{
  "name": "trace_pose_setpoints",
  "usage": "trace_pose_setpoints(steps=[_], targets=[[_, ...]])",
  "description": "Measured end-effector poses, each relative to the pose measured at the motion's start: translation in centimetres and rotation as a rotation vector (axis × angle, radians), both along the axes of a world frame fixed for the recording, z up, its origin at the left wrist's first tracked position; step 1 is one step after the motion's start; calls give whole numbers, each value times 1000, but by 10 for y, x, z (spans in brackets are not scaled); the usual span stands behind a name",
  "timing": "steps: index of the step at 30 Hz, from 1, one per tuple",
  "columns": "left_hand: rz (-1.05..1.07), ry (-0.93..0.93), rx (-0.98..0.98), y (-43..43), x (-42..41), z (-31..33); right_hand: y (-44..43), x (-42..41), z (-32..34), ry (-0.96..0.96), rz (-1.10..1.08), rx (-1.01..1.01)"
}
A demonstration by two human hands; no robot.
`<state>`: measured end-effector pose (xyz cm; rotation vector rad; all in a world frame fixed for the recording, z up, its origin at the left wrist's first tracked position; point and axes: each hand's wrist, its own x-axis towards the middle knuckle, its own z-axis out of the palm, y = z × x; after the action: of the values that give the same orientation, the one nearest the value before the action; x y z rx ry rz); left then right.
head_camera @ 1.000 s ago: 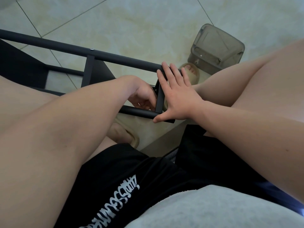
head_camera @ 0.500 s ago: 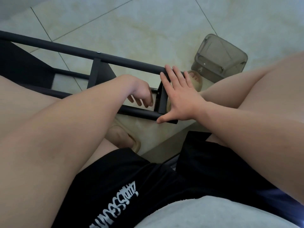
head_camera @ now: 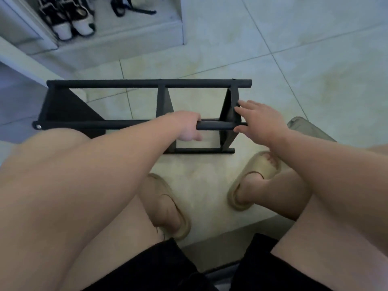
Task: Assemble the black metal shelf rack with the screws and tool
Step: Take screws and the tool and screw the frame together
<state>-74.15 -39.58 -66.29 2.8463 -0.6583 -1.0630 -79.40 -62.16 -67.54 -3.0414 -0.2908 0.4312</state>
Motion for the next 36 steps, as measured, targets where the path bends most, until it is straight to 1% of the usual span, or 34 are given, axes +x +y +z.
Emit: trace_pose_setpoints(steps=[3, 6, 10, 13, 19, 22, 28, 32, 36], targets=[[-57, -205, 139, -3, 10, 5, 3, 30, 5, -39, -52, -13], [-84, -313, 188, -15, 27, 6, 6, 60, 12, -4, -92, -59], [-87, -262, 264, -36, 56, 11, 5, 82, 16, 141, -195, 22], [-40, -204, 269, -45, 73, 21, 4, 89, 19, 219, -207, 79], [-43, -177, 209, -52, 105, 51, 1, 105, 44, 77, -150, 61], [-57, -160, 213, -54, 114, 53, -4, 109, 48, 99, -141, 77], [-23, -150, 177, -52, 128, 21, -13, 122, 21, 170, -168, 140], [104, -238, 84, -45, 156, -6, -7, 146, -9, 117, -221, 207], [172, -346, 64, -42, 182, -46, -8, 179, -45, 75, -188, 179]])
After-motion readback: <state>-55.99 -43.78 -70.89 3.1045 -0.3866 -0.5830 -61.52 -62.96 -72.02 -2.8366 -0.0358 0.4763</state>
